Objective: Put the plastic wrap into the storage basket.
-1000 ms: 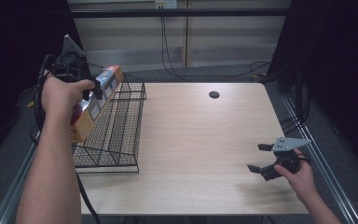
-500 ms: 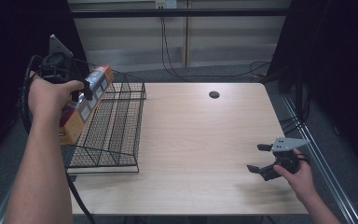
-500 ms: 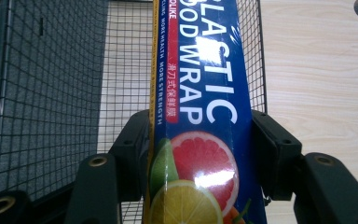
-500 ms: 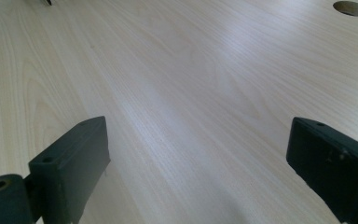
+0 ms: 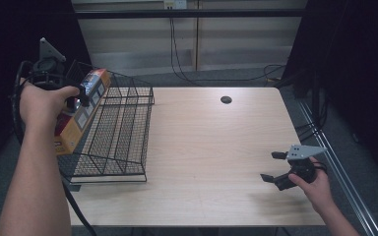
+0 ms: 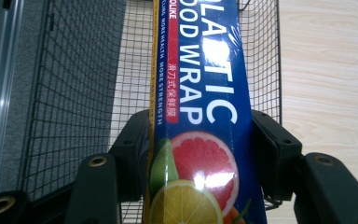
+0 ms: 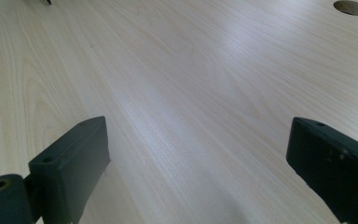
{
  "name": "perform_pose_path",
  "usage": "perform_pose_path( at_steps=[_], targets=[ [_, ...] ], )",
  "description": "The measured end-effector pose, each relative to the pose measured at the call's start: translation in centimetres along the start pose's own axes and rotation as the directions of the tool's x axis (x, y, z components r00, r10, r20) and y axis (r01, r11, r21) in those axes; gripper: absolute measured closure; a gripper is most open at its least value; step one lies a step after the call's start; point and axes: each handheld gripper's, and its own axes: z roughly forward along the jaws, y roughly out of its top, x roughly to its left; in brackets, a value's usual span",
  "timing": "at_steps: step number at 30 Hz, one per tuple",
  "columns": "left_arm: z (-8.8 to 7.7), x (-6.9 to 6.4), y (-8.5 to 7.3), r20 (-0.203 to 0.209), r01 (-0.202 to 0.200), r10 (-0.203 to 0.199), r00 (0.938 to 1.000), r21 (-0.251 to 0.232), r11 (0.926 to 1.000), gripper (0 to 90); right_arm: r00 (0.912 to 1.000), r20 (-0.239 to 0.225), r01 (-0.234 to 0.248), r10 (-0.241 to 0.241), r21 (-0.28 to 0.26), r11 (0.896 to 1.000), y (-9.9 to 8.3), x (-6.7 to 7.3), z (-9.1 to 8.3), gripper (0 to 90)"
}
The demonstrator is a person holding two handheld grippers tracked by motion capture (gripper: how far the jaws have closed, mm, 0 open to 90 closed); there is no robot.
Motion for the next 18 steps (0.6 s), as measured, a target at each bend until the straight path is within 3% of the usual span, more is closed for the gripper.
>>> perform_pose_path(
  at_steps=[2,10,18],
  targets=[
    [0.0,0.1,-0.1,-0.006,0.028,-0.028,0.9996,-0.008,0.9996,45.1,1.0,0.0,0.0,0.0,0.0,1.0,0.0,0.0,0.0,5.7],
    [0.0,0.6,-0.2,-0.02,0.012,-0.012,0.9997,-0.005,0.9999,45.1,1.0,-0.002,0.0,0.0,0.002,1.0,0.0,0.0,0.0,5.7],
    [0.3,1.1,-0.5,-0.018,0.038,-0.038,0.9991,-0.002,0.9993,45.0,1.0,-0.002,-0.001,0.001,-0.003,1.0,0.0,0.0,0.0,5.7]
  ],
)
